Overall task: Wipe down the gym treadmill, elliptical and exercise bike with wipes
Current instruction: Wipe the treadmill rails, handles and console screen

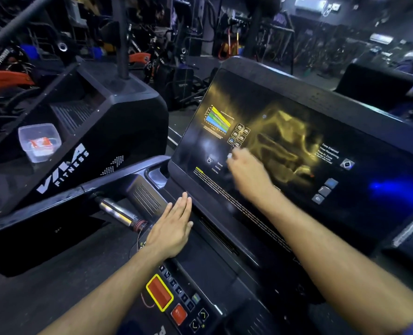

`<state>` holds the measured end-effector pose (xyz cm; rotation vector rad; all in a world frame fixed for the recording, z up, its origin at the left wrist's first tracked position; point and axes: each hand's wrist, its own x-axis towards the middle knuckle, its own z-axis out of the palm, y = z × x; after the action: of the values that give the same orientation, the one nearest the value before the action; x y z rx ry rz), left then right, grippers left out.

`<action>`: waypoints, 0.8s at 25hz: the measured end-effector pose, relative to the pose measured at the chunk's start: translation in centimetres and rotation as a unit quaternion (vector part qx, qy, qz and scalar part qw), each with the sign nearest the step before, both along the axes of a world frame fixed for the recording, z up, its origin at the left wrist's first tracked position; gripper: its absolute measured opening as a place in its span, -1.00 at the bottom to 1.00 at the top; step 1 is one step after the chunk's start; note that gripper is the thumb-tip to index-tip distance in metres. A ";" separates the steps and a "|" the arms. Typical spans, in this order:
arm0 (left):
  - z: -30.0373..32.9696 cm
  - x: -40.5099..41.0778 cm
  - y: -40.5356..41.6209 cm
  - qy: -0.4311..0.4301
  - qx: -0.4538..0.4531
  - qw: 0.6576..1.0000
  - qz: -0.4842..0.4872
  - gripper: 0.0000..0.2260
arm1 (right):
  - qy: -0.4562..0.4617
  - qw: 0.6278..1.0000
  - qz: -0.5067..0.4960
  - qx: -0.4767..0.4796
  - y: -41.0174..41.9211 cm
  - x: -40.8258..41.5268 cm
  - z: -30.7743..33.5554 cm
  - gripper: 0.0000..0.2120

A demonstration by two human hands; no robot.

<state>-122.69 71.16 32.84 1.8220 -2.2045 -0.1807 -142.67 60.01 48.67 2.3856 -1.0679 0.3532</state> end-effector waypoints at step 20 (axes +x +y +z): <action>0.4 -3.1 -0.4 0.107 -0.015 0.991 -0.080 -0.43 | 0.224 0.956 0.187 0.008 -5.4 -1.9 10.8 -0.84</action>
<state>-125.81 70.75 33.25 1.5310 -2.1866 -0.3563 -144.60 54.62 59.49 2.5064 -0.4153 -0.0768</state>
